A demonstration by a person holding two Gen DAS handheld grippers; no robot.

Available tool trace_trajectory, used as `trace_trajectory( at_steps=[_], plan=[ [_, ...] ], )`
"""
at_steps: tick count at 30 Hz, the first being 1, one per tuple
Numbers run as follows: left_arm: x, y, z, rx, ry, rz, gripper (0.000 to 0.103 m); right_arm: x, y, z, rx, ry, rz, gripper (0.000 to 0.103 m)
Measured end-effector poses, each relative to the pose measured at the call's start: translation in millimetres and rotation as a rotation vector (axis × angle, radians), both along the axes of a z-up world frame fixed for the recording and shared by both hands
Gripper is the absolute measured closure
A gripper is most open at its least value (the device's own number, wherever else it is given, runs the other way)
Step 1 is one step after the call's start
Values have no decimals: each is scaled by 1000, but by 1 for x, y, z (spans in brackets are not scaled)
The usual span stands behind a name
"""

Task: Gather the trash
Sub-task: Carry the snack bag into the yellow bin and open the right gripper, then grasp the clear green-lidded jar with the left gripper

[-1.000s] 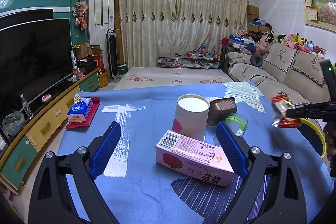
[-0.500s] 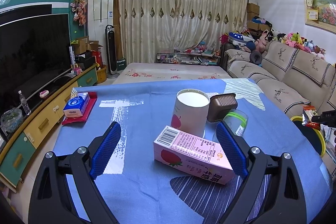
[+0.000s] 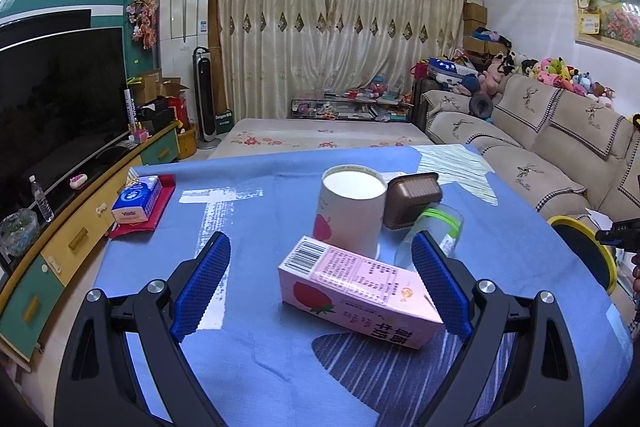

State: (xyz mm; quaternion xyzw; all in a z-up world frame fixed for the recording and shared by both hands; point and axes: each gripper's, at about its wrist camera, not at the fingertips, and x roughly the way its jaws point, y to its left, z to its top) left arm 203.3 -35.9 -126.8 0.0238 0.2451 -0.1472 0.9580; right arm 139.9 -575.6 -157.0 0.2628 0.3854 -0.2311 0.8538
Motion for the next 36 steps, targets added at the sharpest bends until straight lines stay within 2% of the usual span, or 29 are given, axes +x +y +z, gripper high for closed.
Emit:
trace_trajectory(
  at_steps=[4,10,16,20,25,36],
  plan=[
    [-3,-13,6,-10,35,-68,12,-2,3,6,9,-23,19,77],
    [0,-62,12,79,101,-244,12,-9,6,12,28,-58,48,73],
    [30,-105,8,173,185,-345,12,-14,7,18,39,-87,66,70],
    [57,-121,-2,195,278,-381,14,-14,9,19,46,-97,76,69],
    [78,-136,-16,198,359,-391,22,-13,10,16,55,-95,86,68],
    [108,-158,-39,280,436,-367,25,-9,10,11,67,-86,96,66]
  ],
)
